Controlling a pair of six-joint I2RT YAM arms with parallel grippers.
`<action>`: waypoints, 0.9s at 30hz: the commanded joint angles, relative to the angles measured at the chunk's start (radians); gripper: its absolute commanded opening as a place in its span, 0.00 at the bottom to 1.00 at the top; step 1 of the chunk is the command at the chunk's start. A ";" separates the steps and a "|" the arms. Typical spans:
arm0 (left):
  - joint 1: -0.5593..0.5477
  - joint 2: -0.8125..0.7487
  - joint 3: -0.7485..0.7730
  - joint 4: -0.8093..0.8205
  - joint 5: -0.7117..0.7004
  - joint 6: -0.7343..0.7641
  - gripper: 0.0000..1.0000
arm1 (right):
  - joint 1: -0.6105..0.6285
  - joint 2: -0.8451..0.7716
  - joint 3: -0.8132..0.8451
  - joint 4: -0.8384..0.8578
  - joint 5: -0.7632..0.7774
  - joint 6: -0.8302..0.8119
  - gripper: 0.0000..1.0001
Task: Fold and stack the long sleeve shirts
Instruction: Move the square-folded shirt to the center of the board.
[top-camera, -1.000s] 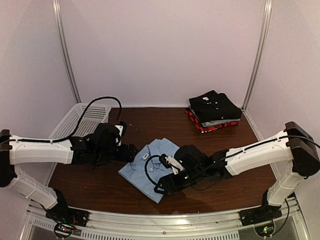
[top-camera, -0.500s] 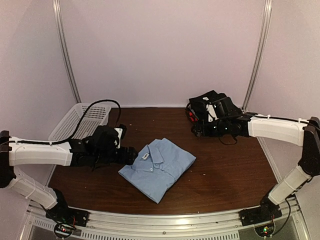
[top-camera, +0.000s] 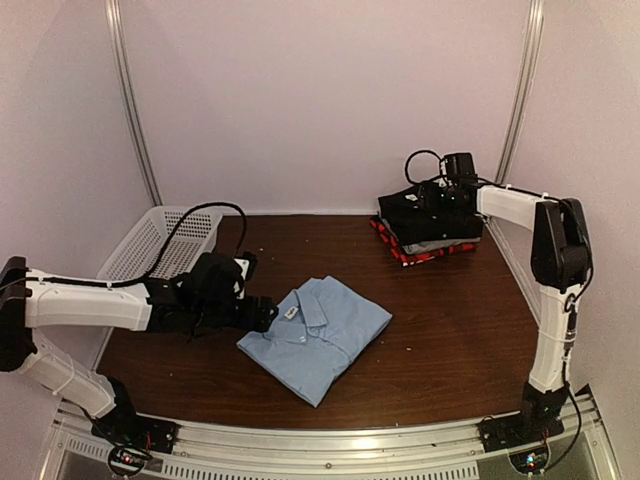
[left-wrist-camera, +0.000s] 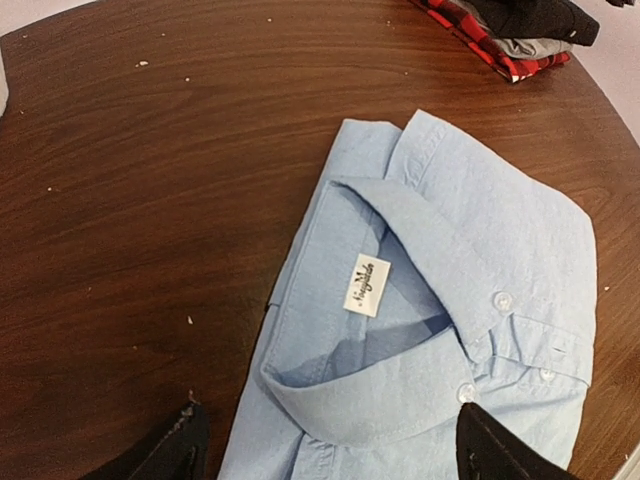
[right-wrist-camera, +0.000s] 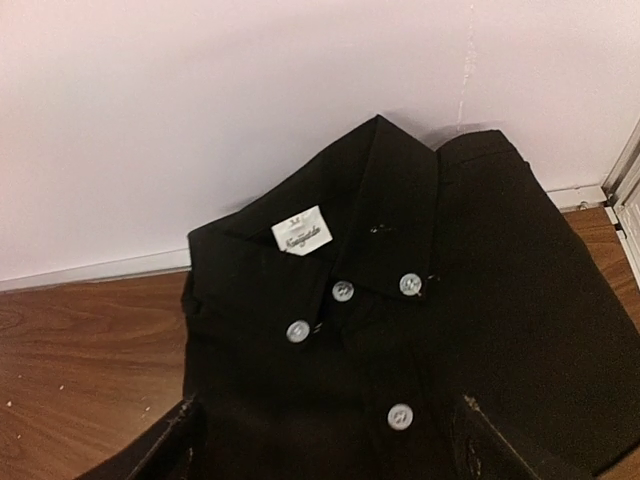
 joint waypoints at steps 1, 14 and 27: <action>0.005 0.028 0.038 0.028 0.016 0.009 0.87 | -0.038 0.201 0.220 -0.041 0.028 -0.001 0.85; 0.004 0.061 0.040 0.026 0.000 0.006 0.87 | -0.051 0.375 0.252 -0.324 -0.026 -0.075 0.80; 0.005 0.067 0.022 0.026 0.004 0.017 0.87 | 0.040 0.026 -0.333 -0.161 -0.048 0.011 0.78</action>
